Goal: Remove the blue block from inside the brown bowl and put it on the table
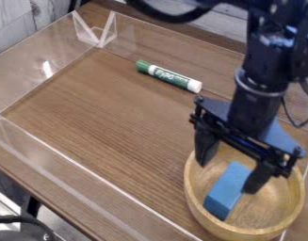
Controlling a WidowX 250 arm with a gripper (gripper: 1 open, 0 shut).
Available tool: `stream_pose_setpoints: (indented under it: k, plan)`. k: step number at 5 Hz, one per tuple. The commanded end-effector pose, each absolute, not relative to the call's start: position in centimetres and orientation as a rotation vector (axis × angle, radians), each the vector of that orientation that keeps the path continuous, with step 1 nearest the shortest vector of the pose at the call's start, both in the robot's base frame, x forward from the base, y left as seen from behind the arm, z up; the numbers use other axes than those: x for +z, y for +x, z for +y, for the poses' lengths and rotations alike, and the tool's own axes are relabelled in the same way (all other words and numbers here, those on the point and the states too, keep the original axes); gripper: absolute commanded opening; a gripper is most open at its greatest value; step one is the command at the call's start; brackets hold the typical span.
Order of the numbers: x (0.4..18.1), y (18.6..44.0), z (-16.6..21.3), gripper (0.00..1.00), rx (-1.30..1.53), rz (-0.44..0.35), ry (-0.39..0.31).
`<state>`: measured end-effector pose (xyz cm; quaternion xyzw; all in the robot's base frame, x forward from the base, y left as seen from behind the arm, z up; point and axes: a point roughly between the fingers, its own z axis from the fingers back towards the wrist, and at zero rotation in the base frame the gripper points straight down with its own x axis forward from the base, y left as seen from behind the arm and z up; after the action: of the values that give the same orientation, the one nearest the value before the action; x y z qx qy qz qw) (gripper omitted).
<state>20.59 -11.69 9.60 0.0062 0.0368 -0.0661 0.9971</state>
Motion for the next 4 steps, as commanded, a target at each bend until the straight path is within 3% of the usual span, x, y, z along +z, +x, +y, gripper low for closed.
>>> stream_pose_setpoints:
  k: [1,4]
  plan:
    - [10.0,20.9,-12.2,1.0,-0.158,0.009,-0.014]
    - [7.8,21.7,-12.0,1.0,-0.185,-0.002,-0.017]
